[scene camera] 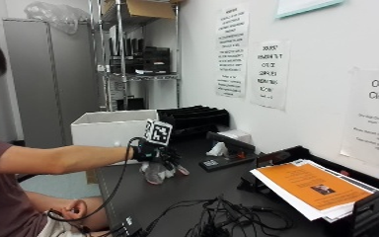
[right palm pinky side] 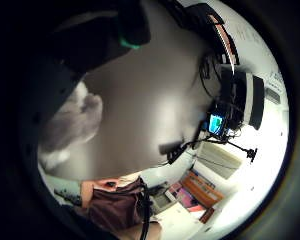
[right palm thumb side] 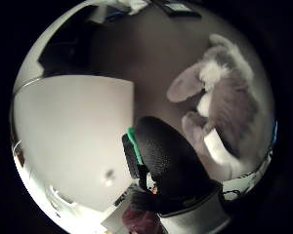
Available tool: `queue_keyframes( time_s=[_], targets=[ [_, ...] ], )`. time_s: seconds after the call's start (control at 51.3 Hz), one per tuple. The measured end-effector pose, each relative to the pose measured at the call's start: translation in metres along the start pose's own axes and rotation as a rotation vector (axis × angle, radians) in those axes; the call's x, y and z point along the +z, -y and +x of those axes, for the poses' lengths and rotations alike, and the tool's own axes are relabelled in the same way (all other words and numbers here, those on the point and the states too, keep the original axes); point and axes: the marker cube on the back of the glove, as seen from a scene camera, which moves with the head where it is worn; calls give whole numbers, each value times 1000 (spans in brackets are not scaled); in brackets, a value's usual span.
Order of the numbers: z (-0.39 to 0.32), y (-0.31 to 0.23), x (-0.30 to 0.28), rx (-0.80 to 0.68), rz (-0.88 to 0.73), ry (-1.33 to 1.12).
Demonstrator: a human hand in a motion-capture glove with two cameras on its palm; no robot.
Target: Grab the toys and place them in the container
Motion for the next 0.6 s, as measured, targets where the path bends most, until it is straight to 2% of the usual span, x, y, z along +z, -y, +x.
queue_keyframes(
  time_s=[0.078, 0.097, 0.156, 0.195, 0.312, 0.429, 0.507, 0.604],
  targets=[
    [5, 12, 29, 236, -18, -82],
    [4, 14, 35, 244, -23, -79],
    [-10, 12, 47, 81, -17, 7],
    [-14, 10, 51, 25, 21, 28],
    [-6, 9, 55, 56, 137, -23],
    [12, 17, 54, 238, 142, -143],
    [-2, 18, 51, 65, 126, 10],
    [4, 21, 46, -1, 120, 49]
  ],
)
